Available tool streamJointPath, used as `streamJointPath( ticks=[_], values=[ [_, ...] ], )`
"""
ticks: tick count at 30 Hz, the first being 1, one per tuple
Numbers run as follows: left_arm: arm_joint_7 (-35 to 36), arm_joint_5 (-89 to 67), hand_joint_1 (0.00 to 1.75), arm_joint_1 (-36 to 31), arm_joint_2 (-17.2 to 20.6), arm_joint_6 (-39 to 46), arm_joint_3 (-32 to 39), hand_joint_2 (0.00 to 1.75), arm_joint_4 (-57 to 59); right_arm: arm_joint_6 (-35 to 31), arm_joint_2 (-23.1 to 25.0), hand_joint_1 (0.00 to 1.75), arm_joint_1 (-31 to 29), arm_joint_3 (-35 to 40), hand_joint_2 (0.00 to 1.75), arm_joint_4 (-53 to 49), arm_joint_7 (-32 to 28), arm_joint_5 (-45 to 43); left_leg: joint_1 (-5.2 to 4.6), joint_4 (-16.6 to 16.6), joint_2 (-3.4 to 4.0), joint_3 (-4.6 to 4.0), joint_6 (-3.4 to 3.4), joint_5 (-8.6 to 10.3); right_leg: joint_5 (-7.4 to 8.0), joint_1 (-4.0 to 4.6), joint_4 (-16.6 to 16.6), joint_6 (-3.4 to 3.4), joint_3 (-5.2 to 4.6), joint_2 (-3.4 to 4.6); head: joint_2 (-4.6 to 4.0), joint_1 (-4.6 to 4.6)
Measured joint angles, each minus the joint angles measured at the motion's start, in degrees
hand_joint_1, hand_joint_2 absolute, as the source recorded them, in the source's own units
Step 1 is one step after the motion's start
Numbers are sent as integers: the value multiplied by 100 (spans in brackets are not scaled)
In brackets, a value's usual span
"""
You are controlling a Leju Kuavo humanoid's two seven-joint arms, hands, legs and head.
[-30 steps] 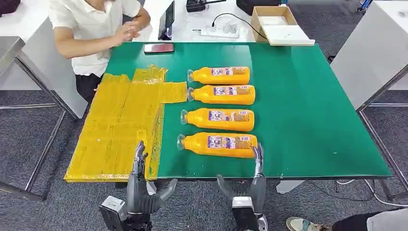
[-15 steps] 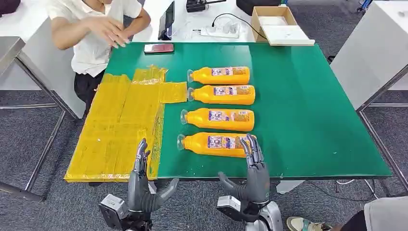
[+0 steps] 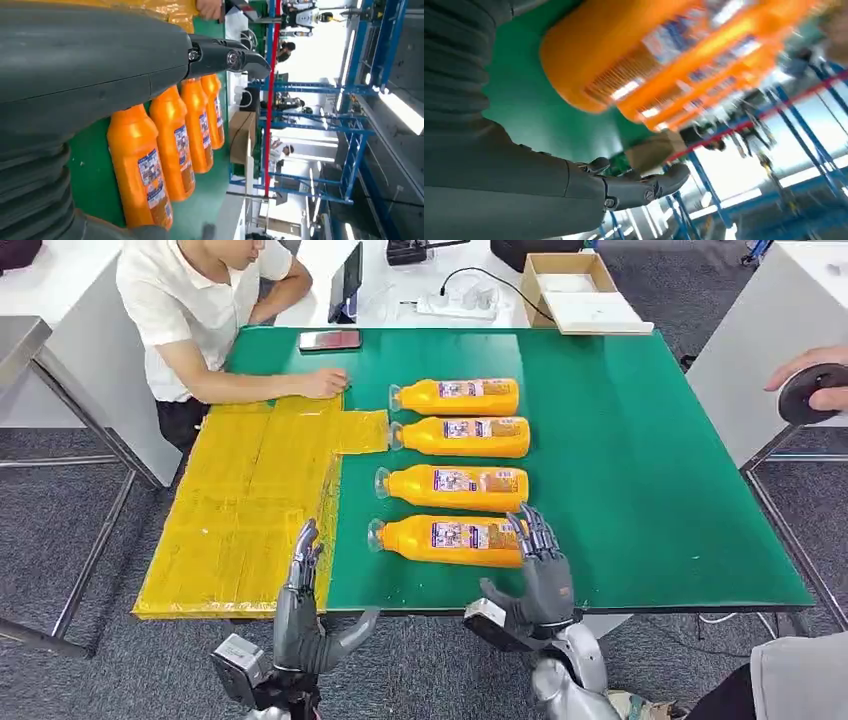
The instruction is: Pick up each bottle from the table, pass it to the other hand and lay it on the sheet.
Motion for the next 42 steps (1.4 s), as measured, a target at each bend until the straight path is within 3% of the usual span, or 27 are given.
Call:
streamJointPath(
  ticks=[8,11,22,27,28,29,35,42],
  values=[
    [2,-70,0,-137,-90,-116,0,175,98,293,7,0,-853,39,175,1387,13,-61,0,1,0,1,0,2,5,0,2,6,1,1,0,-2],
    [11,-138,0,-192,-118,-190,-2,175,120,551,66,0,-1056,206,175,1700,344,217,1,1,-1,1,0,2,5,1,3,6,-1,0,0,-2],
    [17,-197,0,-223,-142,-258,0,175,147,682,68,0,-1448,682,175,2126,953,796,-1,1,2,2,0,1,5,-1,1,6,1,1,0,0],
    [24,-229,0,-230,-153,-300,4,175,147,1211,79,0,-1625,894,175,2217,1266,923,1,1,5,9,0,2,5,1,2,5,5,1,0,-2],
    [28,-229,0,-233,-155,-317,4,175,147,1343,79,143,-1681,940,175,2239,1386,980,1,1,7,15,0,2,5,2,2,5,7,4,0,-2],
    [28,-232,0,-239,-155,-322,4,175,147,1493,79,175,-1750,1001,175,2266,1559,1054,1,1,11,22,-1,1,5,2,2,5,12,9,0,-2],
    [48,-243,0,-284,-160,-416,7,175,147,2274,44,175,-2156,1355,175,2475,2314,1418,1,1,15,55,-1,0,5,3,-2,4,45,9,0,-2],
    [61,-221,0,-332,-182,-507,11,175,147,2617,18,175,-2423,1576,175,2641,2570,1541,-1,1,10,81,1,3,7,0,-3,6,75,7,0,-2]
  ],
)
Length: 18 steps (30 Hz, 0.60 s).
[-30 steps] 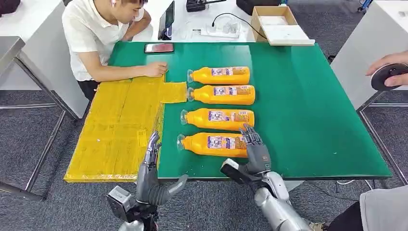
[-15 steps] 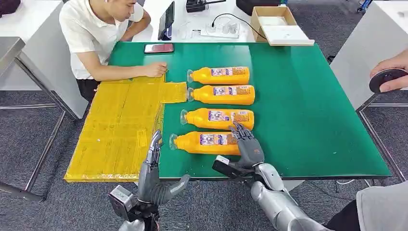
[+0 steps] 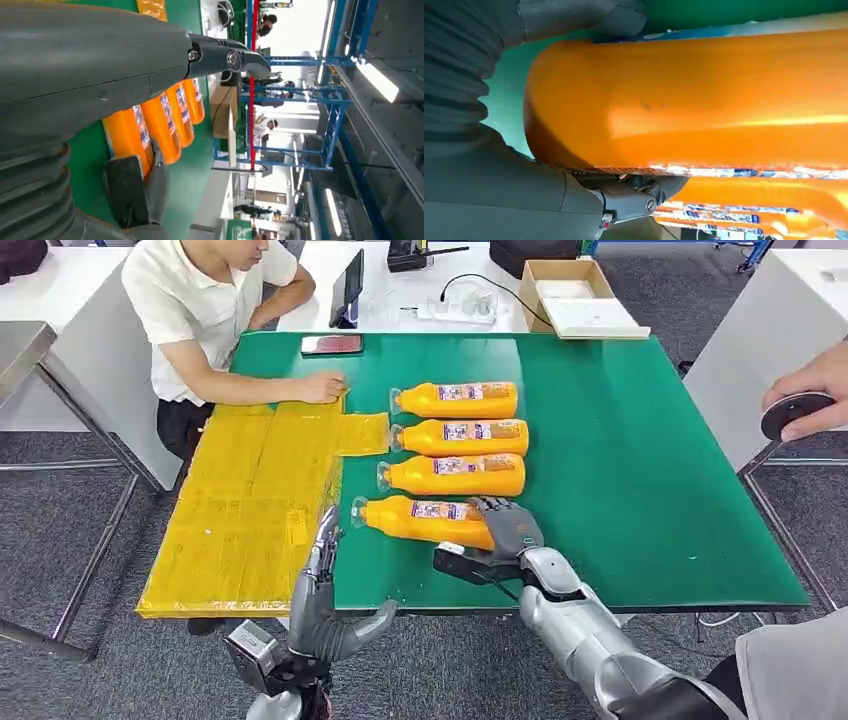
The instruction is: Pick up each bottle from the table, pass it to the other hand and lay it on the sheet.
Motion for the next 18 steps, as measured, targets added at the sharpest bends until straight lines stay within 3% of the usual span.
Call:
streamJointPath(
  ticks=[10,14,18],
  values=[
    [13,17,0,-32,-2,-63,9,175,0,133,-2,175,-136,155,175,100,-219,-40,1,0,-1,5,-1,-1,-1,2,1,0,4,0,0,0],
    [151,153,0,4,-9,108,26,175,-13,-305,68,175,106,-24,175,43,-1376,-1097,2,0,0,-1,-1,-1,-1,3,1,0,3,-1,0,2],
    [805,1019,0,178,-186,855,306,175,-48,-991,297,175,840,-453,175,-536,-2289,-2206,6,0,-16,-24,-1,-1,-4,7,3,0,-16,-5,0,0]
  ],
)
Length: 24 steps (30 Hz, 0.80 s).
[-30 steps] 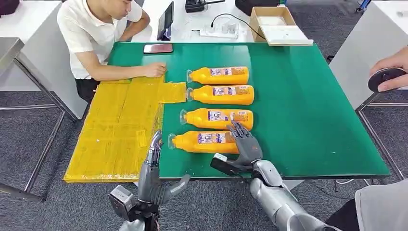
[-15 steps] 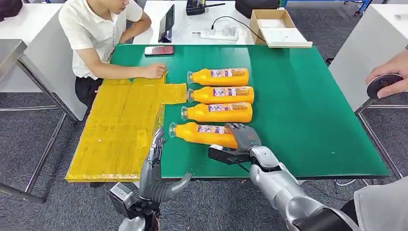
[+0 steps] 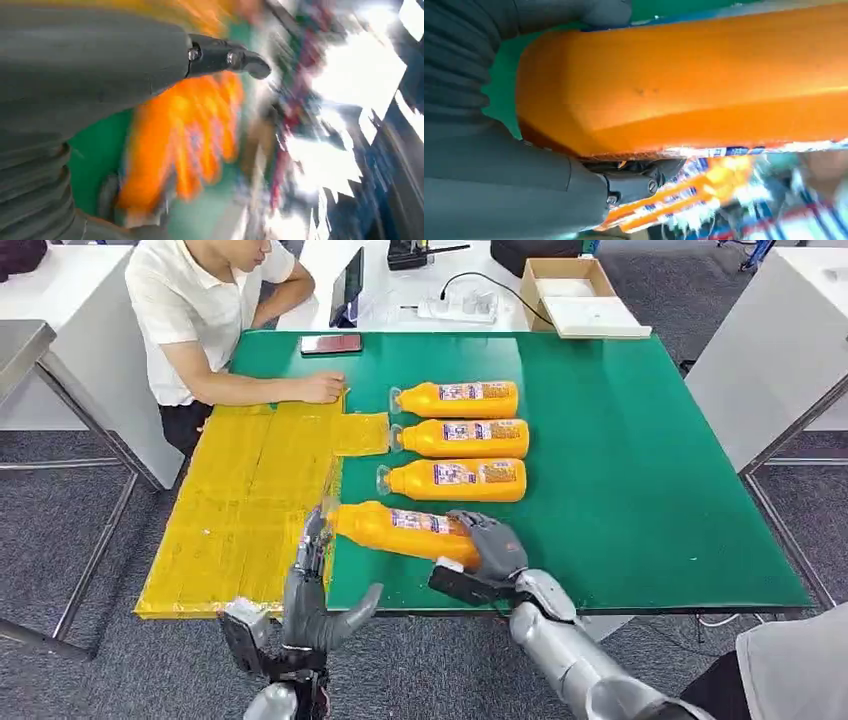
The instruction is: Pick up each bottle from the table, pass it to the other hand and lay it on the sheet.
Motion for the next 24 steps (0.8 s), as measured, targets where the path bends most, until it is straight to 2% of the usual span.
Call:
streamJointPath(
  ticks=[4,8,16,20,22,24],
  values=[
    [133,306,0,100,-24,207,140,175,-17,-157,92,175,485,-151,175,-568,-50,-282,2,0,-4,-25,0,1,0,-1,2,0,-21,-2,0,0],
    [233,1001,0,149,16,559,242,175,-15,-704,173,175,896,-284,175,-1307,-328,-900,0,0,-2,-33,0,0,0,-2,1,0,-32,-1,0,0],
    [171,1153,0,219,92,687,282,175,-15,-841,186,175,1225,-336,175,-2060,-332,-1102,-2,0,-2,-39,0,0,0,-3,1,0,-38,-1,0,0],
    [-320,886,0,310,136,1068,260,175,-134,-802,203,175,1308,-472,175,-2207,-365,-1783,-1,0,-2,-39,0,0,0,-2,1,0,-38,-1,0,0],
    [-337,895,0,390,199,806,190,175,-301,-817,205,175,1328,-585,175,-2211,-463,-1966,-1,0,-1,-40,0,0,0,-2,1,0,-39,-1,0,0],
    [-212,1014,0,426,309,-90,43,175,-459,-620,216,175,1336,-614,175,-2207,-590,-2043,-1,0,2,-43,0,0,0,-3,1,0,-42,0,0,0]
  ],
)
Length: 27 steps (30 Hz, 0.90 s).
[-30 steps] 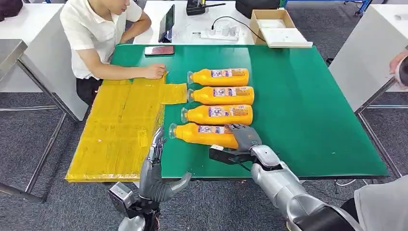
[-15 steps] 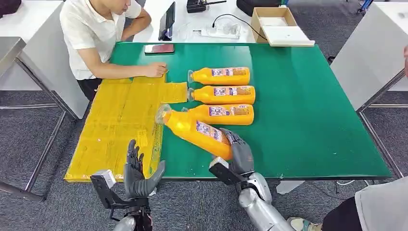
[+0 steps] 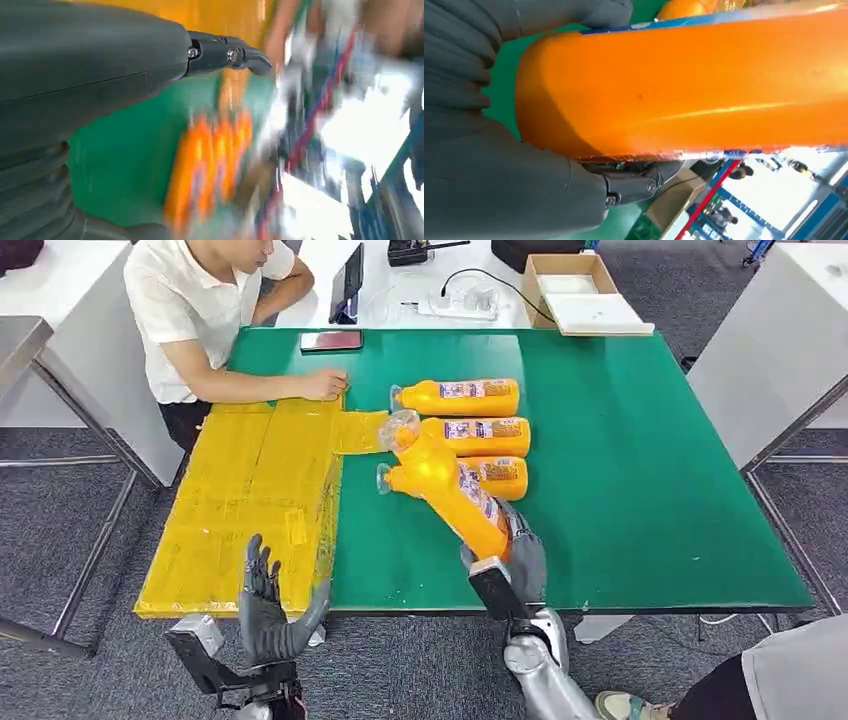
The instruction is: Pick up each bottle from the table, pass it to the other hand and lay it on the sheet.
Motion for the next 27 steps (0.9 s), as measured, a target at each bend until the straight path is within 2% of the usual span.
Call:
streamJointPath(
  ticks=[2,4,9,16,20,27],
  values=[
    [48,4,0,2,92,-819,-205,175,-89,297,68,175,-2,15,175,22,-72,68,0,-1,0,-2,0,0,0,0,0,0,0,0,0,2],
    [-18,-290,0,-9,155,-1190,-379,175,-94,658,175,175,-23,175,175,129,-120,267,2,-1,3,-1,0,0,0,2,0,0,-2,0,0,0],
    [17,-408,0,-106,190,-1381,-568,175,70,848,526,175,-10,838,175,562,-816,503,10,-1,-1,-5,-3,1,-2,6,0,-3,-12,0,0,0],
    [321,70,0,-277,175,-1694,-537,175,385,605,584,175,134,1583,175,645,-852,299,7,-1,1,-8,-3,1,-2,4,0,-3,-11,0,0,2],
    [413,74,0,-364,146,-1429,-500,175,516,297,597,175,207,2031,175,640,-852,131,7,-1,2,-8,-2,1,-2,4,0,-3,-13,0,0,0],
    [203,306,0,-355,67,-1373,-422,175,547,462,597,175,172,2450,175,649,-852,-138,8,-1,6,-11,-3,1,-2,5,0,-3,-18,1,0,0]
  ],
)
